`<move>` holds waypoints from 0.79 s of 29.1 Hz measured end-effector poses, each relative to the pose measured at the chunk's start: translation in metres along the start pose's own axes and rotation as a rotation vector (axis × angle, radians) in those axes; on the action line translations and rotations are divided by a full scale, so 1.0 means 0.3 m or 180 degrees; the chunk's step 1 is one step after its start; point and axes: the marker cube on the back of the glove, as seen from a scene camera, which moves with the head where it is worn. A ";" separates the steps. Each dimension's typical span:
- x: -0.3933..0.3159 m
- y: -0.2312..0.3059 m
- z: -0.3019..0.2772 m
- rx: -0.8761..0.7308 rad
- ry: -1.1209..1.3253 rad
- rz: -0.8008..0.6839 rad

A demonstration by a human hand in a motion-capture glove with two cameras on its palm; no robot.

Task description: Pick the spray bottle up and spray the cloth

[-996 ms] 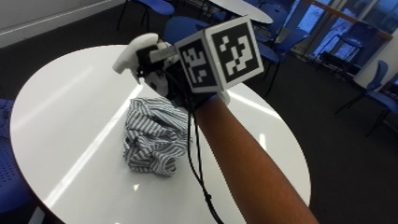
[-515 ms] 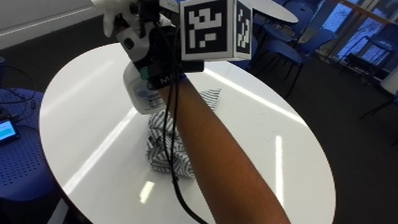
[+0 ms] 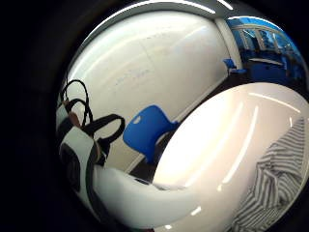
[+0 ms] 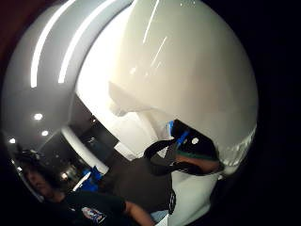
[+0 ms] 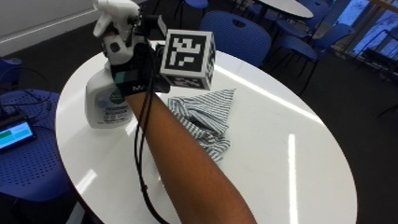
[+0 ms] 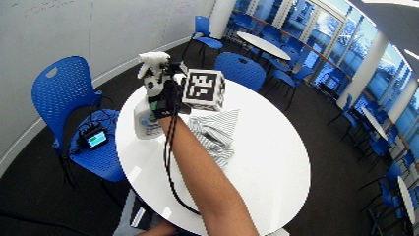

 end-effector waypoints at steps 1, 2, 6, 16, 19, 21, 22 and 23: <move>0.005 0.013 0.008 -0.0023 -0.0009 0.0057; 0.007 0.023 0.015 -0.0045 -0.0014 0.0095; 0.022 0.019 0.032 -0.0086 0.0000 -0.0013; -0.005 -0.050 -0.018 0.0029 0.0119 -0.0247; -0.033 -0.048 -0.047 0.0135 0.0140 -0.0227; -0.048 -0.049 -0.071 0.0220 0.0145 -0.0244; -0.053 -0.050 -0.082 0.0256 0.0145 -0.0263; -0.057 -0.051 -0.093 0.0286 0.0148 -0.0281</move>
